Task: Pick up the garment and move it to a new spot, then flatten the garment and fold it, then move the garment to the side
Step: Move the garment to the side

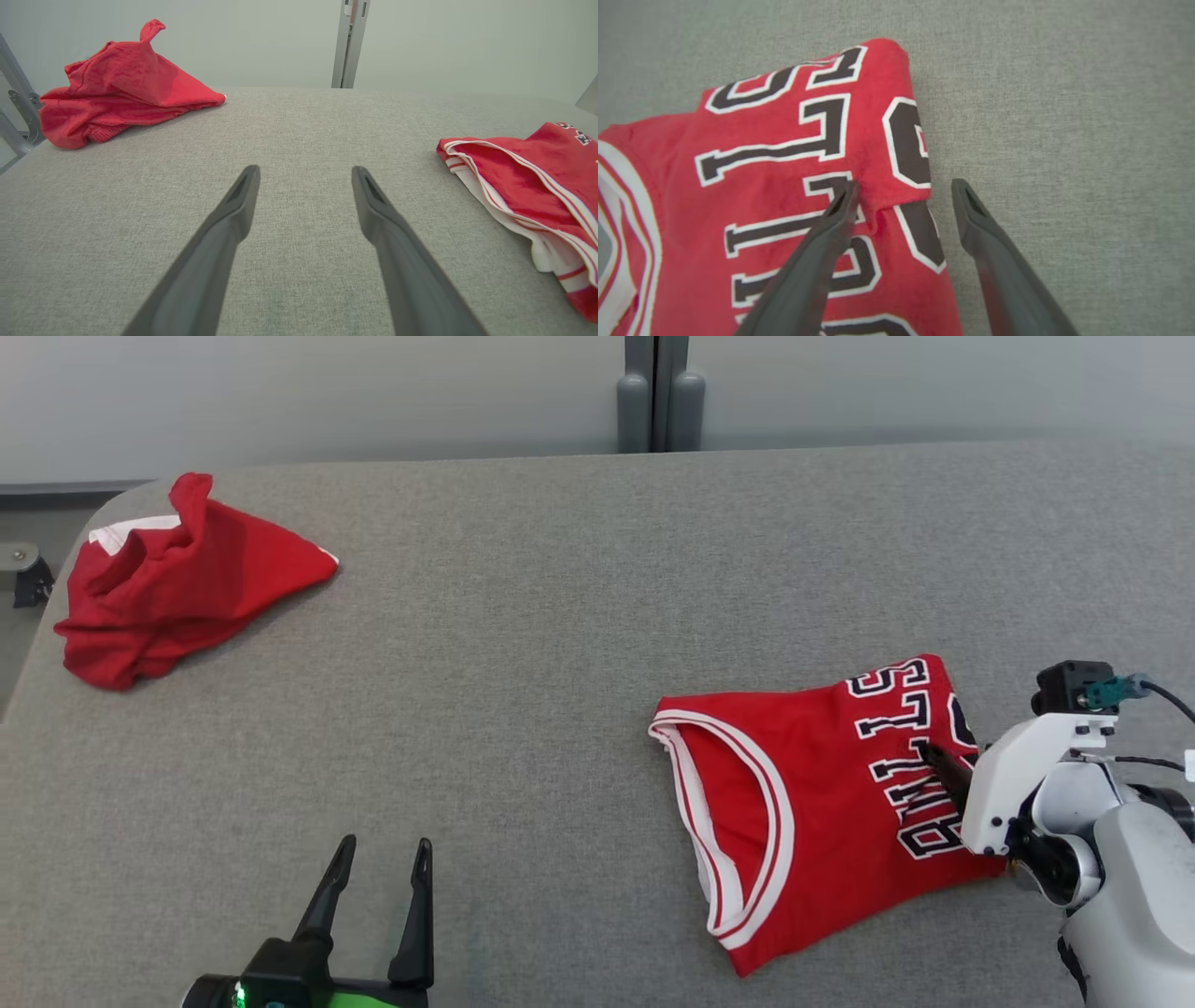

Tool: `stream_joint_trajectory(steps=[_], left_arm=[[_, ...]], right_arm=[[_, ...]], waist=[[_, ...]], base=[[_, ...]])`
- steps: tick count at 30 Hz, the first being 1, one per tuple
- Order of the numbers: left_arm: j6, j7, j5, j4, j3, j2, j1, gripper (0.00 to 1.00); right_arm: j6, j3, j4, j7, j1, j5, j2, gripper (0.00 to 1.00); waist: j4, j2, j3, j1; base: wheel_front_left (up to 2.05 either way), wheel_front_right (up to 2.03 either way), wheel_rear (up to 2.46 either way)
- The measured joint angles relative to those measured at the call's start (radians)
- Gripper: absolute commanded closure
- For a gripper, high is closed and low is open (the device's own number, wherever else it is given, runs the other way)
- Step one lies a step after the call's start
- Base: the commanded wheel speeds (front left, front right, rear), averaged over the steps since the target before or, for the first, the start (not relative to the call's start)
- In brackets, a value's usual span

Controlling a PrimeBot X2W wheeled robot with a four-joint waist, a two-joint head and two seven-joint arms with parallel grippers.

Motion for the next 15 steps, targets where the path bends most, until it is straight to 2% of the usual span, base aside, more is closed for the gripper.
stream_joint_trajectory(steps=[3,4,9,15], left_arm=[[0.000,0.000,-0.004,0.003,-0.005,0.000,-0.005,0.00],[0.000,0.000,-0.007,0.004,-0.006,0.000,-0.006,0.00],[0.000,0.000,-0.006,0.000,-0.008,0.000,-0.010,0.00],[-0.006,0.000,0.002,-0.028,0.019,0.000,-0.027,0.00]], right_arm=[[0.000,-0.009,0.040,0.047,-0.010,0.001,0.020,0.00],[0.000,-0.009,0.048,0.058,-0.011,0.000,0.021,1.00],[0.000,-0.095,0.061,0.016,-0.035,-0.017,0.029,1.00],[0.000,-0.160,0.045,-0.045,-0.101,-0.064,0.057,1.00]], waist=[[0.028,0.0000,0.009,0.0000],[0.038,0.0000,0.012,0.0000],[0.053,0.0000,0.019,0.0000],[0.001,0.0000,0.023,0.0000]], base=[[0.00,0.00,0.00],[0.00,0.00,0.00],[0.00,0.00,0.00],[0.00,0.00,0.00]])
